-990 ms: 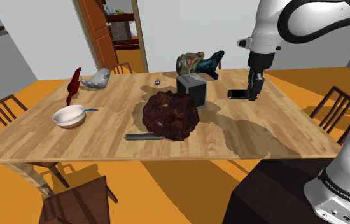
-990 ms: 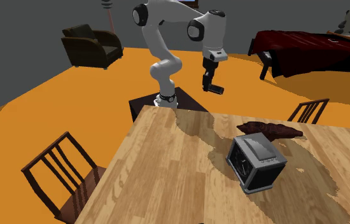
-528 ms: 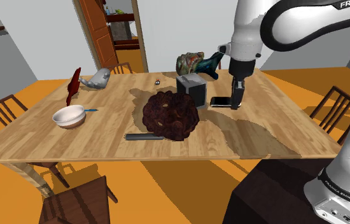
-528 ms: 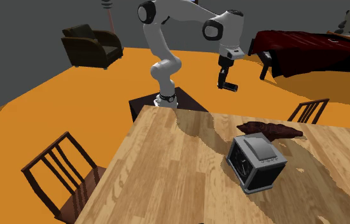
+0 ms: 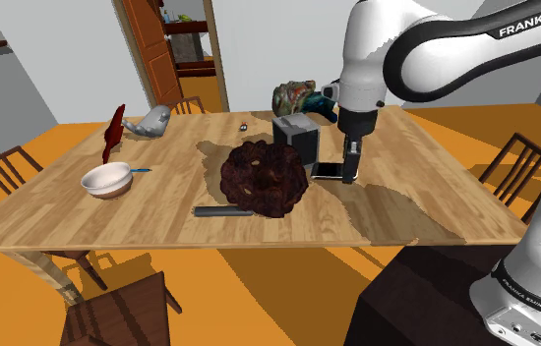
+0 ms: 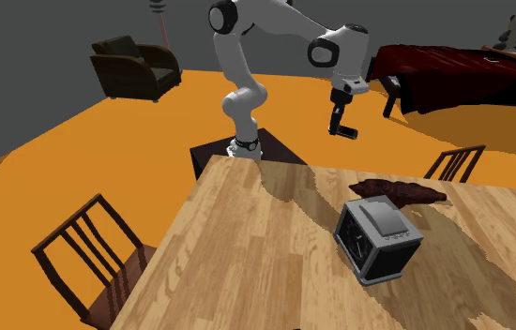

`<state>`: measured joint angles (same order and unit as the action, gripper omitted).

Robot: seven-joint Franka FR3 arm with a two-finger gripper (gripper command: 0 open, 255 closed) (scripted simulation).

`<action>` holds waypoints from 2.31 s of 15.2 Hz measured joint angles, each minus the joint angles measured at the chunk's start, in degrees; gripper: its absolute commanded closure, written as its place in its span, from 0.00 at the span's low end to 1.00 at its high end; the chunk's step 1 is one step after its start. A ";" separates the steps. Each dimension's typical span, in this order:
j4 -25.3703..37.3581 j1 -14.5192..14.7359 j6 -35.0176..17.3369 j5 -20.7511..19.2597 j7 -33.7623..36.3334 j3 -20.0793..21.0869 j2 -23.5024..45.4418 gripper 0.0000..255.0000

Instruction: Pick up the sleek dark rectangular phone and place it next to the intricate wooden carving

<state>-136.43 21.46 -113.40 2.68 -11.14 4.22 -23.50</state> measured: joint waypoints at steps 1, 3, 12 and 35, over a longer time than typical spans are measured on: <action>-0.54 0.07 -0.74 0.06 0.15 0.13 0.19 1.00; -1.79 0.09 -2.38 0.10 0.14 0.19 0.59 1.00; -6.60 0.11 -10.14 0.16 0.08 0.41 3.55 1.00; -14.64 -0.11 -30.42 -0.22 0.12 0.84 15.80 1.00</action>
<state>-151.07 21.36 -143.82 2.45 -11.02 5.06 -7.69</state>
